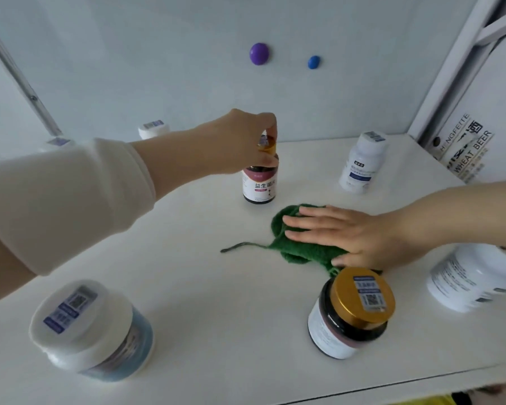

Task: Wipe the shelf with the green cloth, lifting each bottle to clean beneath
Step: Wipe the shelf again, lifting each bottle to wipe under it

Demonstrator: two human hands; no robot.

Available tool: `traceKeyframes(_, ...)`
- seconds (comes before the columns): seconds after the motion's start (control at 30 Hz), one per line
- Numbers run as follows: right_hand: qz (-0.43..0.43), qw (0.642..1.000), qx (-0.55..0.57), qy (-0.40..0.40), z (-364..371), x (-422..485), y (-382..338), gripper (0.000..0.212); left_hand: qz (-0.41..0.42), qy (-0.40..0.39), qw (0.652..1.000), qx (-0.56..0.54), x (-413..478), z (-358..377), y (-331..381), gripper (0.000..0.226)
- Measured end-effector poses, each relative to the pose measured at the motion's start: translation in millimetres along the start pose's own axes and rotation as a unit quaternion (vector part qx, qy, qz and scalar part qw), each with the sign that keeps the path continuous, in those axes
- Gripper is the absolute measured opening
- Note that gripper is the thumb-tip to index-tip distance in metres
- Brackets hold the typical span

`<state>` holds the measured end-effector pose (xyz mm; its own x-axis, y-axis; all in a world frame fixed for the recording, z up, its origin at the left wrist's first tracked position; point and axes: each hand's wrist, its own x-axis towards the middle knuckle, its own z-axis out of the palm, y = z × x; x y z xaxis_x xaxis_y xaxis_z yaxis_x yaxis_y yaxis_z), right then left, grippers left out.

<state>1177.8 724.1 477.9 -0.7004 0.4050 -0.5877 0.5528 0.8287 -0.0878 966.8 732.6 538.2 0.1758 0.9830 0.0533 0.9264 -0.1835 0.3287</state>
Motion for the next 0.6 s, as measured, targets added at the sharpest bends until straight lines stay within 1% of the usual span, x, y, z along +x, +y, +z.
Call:
traceKeyframes(0.13, 0.082, 0.996, 0.014, 0.034, -6, 5, 9, 0.065, 0.003, 0.011, 1.000, -0.016, 6, 9, -2, 0.032)
traceKeyframes(0.23, 0.103, 0.993, 0.010, 0.049, -3, 10, 10, 0.065, 0.002, 0.028, 0.999, -0.015, 13, 14, -1, 0.034)
traceKeyframes(0.3, 0.106, 0.993, 0.021, 0.057, -1, 11, 9, 0.065, -0.002, 0.021, 1.000, -0.002, 16, 15, -1, 0.036)
traceKeyframes(0.37, 0.110, 0.992, 0.029, 0.058, -2, 10, 8, 0.065, -0.013, -0.002, 0.999, 0.036, 15, 15, 3, 0.046)
traceKeyframes(0.43, 0.116, 0.991, 0.024, 0.056, -4, 9, 7, 0.065, -0.024, 0.001, 0.997, 0.070, 4, 11, 14, 0.062)
traceKeyframes(0.47, 0.120, 0.991, 0.018, 0.055, -5, 8, 6, 0.064, -0.023, 0.015, 0.998, 0.054, -7, 7, 25, 0.067)
traceKeyframes(0.53, 0.128, 0.990, 0.019, 0.056, -6, 7, 3, 0.062, 0.013, 0.028, 0.999, -0.042, -39, 3, 49, 0.067)
traceKeyframes(0.6, 0.146, 0.986, 0.038, 0.074, -8, 5, -2, 0.062, 0.060, 0.000, 0.990, -0.131, -84, 8, 74, 0.066)
